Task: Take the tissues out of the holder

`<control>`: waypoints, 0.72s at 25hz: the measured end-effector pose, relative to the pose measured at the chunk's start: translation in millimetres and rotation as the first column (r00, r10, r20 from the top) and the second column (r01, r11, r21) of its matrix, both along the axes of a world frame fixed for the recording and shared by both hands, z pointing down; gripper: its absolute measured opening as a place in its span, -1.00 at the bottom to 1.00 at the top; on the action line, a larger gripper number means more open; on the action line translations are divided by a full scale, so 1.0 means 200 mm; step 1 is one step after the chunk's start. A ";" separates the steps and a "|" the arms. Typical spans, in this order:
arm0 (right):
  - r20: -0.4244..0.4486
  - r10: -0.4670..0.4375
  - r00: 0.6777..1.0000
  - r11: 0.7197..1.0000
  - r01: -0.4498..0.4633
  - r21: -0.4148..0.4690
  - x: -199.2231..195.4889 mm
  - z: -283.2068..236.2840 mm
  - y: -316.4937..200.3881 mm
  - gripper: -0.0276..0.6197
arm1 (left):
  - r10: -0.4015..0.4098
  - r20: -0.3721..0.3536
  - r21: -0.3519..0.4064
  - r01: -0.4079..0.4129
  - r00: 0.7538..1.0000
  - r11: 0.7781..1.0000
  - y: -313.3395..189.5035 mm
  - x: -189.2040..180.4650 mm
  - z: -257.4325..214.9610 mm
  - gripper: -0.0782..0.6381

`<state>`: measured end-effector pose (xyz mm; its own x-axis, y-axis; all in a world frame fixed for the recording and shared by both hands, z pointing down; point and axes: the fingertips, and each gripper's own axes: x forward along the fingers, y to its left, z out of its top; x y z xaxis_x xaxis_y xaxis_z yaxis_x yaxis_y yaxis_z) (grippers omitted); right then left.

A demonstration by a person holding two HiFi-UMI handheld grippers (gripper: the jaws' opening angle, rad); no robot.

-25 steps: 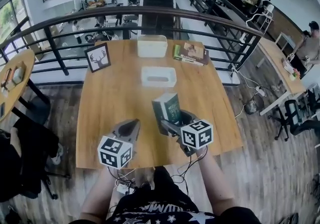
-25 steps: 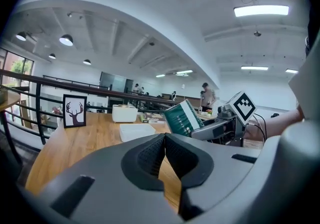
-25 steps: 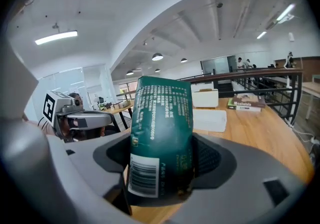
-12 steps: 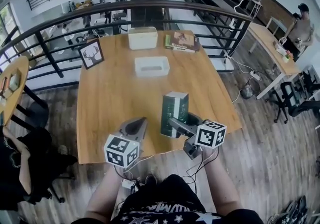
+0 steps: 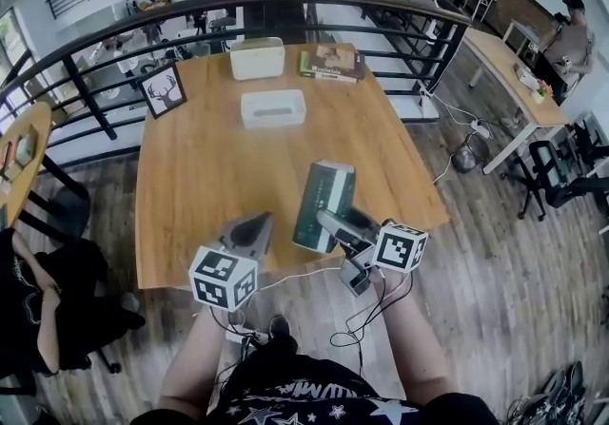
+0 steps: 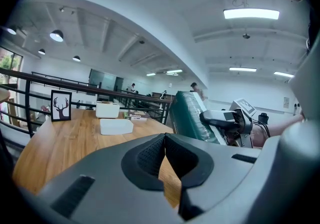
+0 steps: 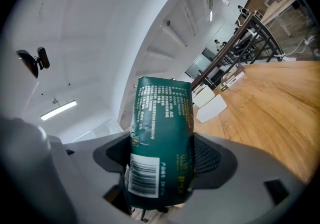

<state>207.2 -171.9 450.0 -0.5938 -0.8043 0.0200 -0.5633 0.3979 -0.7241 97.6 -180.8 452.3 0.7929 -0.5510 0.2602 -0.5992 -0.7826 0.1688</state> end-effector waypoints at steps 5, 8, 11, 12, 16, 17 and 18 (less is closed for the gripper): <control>0.009 -0.010 1.000 1.000 0.010 0.011 0.03 -0.02 0.24 0.21 | 0.001 0.001 0.001 -0.001 1.000 1.000 0.24 0.05 -0.02 -0.75; 0.026 -0.021 0.999 0.999 0.020 0.028 0.04 -0.04 0.37 0.21 | 0.000 0.005 0.004 0.000 1.000 1.000 0.38 0.07 -0.02 -0.74; 0.069 -0.029 0.997 0.999 0.026 0.043 0.04 -0.07 0.50 0.21 | -0.009 0.007 0.012 0.009 1.000 1.000 0.51 0.07 -0.04 -0.75; 0.091 -0.024 0.996 0.999 0.020 0.041 0.04 -0.08 0.55 0.21 | -0.013 0.006 0.014 0.013 1.000 1.000 0.56 0.06 -0.05 -0.75; 0.114 -0.011 0.993 0.997 0.002 0.082 0.05 -0.12 0.71 0.21 | -0.018 0.004 0.027 0.018 1.000 0.999 0.72 0.06 -0.06 -0.75; 0.121 -0.008 0.993 0.996 -0.002 0.084 0.06 -0.13 0.76 0.21 | -0.017 0.004 0.029 0.017 1.000 0.999 0.77 0.06 -0.07 -0.75; 0.130 -0.005 0.992 0.997 -0.006 0.081 0.06 -0.13 0.81 0.21 | -0.016 0.004 0.031 0.015 1.000 0.999 0.82 0.06 -0.07 -0.75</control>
